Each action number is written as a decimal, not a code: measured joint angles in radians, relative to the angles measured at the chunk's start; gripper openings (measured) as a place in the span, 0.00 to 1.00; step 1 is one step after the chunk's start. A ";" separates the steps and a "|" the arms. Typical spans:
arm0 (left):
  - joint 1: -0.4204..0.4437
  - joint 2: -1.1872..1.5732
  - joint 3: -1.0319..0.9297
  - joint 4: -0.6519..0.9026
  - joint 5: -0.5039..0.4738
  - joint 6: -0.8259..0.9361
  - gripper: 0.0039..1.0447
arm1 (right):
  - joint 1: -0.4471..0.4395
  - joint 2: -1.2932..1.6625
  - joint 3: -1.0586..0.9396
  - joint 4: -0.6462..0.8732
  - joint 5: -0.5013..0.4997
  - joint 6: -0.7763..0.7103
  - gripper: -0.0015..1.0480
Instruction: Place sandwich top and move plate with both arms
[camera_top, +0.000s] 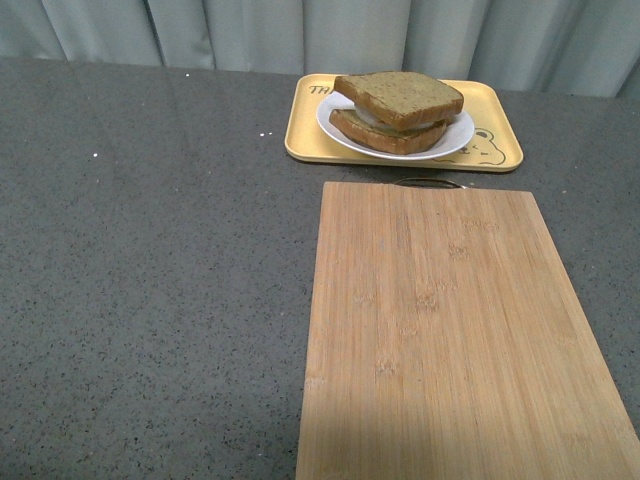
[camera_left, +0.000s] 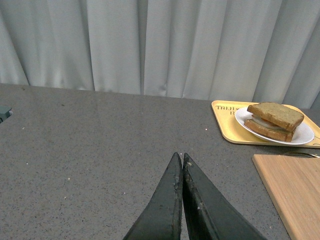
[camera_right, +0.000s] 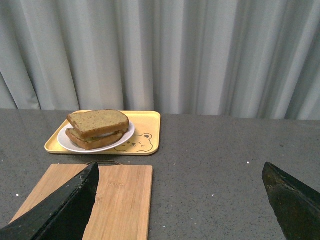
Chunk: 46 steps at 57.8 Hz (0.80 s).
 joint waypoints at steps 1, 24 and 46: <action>0.000 0.000 0.000 0.000 0.000 0.000 0.03 | 0.000 0.000 0.000 0.000 0.000 0.000 0.91; 0.000 -0.001 0.000 0.000 0.000 0.000 0.59 | 0.000 0.000 0.000 0.000 0.000 0.000 0.91; 0.000 -0.001 0.000 0.000 0.000 0.000 0.94 | 0.000 0.000 0.000 0.000 0.000 0.000 0.91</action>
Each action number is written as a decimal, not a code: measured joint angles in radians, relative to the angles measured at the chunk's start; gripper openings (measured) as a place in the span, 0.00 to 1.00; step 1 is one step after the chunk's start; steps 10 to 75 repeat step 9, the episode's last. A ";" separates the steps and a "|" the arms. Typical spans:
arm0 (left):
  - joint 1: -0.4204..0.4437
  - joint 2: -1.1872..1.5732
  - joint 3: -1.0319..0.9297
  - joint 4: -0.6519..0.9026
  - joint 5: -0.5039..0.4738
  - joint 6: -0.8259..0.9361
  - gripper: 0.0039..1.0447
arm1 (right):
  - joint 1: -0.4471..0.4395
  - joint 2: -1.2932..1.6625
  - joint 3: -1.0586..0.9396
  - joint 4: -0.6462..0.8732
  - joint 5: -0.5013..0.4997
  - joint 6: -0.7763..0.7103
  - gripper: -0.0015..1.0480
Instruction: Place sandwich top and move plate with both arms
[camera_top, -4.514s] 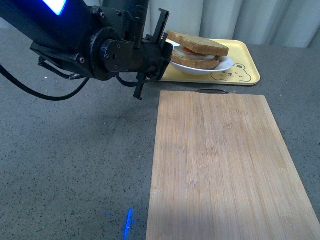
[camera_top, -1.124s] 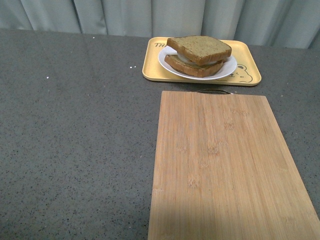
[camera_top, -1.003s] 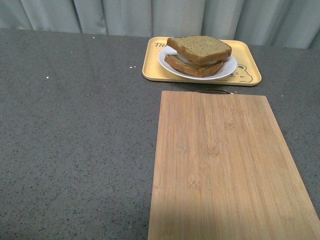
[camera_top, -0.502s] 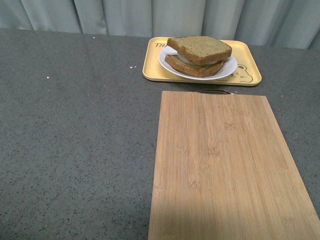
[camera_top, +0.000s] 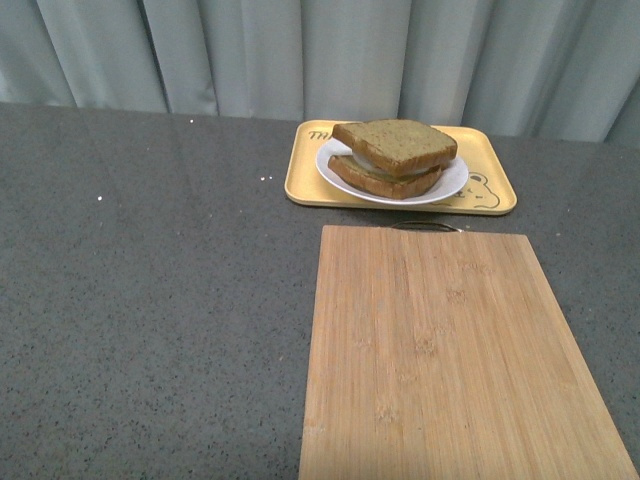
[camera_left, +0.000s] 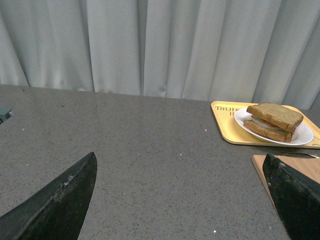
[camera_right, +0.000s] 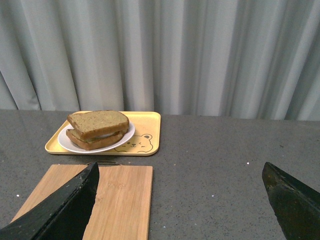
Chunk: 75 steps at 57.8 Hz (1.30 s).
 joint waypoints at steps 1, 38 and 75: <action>0.000 0.000 0.000 0.000 0.000 0.000 0.94 | 0.000 0.000 0.000 0.000 0.000 0.000 0.91; 0.000 0.000 0.000 0.000 0.000 0.000 0.94 | 0.000 0.000 0.000 0.000 0.000 0.000 0.91; 0.000 0.000 0.000 0.000 0.000 0.000 0.94 | 0.000 0.000 0.000 0.000 0.000 0.000 0.91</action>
